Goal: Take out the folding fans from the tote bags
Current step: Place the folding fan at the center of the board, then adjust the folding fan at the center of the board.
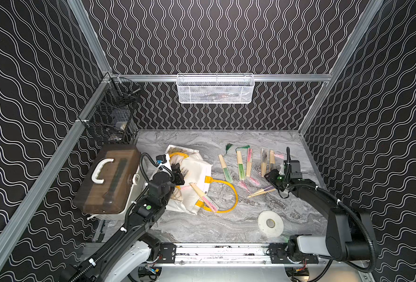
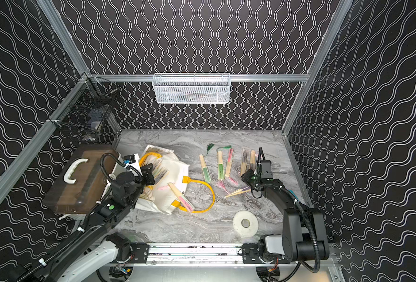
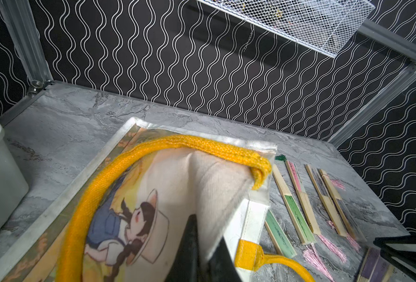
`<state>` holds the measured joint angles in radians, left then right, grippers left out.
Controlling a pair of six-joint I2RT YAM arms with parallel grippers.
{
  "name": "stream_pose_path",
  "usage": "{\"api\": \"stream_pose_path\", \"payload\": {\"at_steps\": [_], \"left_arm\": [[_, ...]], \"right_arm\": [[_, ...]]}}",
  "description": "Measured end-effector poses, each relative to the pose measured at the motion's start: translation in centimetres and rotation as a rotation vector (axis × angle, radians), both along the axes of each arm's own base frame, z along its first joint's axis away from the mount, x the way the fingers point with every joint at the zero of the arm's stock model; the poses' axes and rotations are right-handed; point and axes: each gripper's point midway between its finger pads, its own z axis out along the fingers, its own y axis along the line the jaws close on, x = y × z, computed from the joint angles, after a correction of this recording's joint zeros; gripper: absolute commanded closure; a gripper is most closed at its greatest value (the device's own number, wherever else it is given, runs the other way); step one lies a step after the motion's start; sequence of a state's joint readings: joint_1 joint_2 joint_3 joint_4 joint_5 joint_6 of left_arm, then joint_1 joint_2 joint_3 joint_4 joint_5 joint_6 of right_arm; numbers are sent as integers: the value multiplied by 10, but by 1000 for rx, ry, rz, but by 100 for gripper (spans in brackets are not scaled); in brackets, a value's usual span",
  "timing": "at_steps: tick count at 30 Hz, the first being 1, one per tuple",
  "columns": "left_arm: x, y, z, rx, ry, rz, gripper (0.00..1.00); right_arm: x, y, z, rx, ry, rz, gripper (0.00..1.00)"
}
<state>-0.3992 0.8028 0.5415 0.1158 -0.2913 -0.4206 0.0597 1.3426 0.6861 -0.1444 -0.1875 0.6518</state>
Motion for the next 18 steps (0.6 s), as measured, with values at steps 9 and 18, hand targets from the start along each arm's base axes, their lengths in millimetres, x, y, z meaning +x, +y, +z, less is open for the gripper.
{"api": "stream_pose_path", "payload": {"at_steps": [9,18], "left_arm": [[-4,0,3,-8,-19,-7,100],[-4,-1,2,12,-26,-23,100]], "right_arm": [[-21,-29,11,-121,99,-113,38],[-34,-33,-7,-136,223,-136,33]]}}
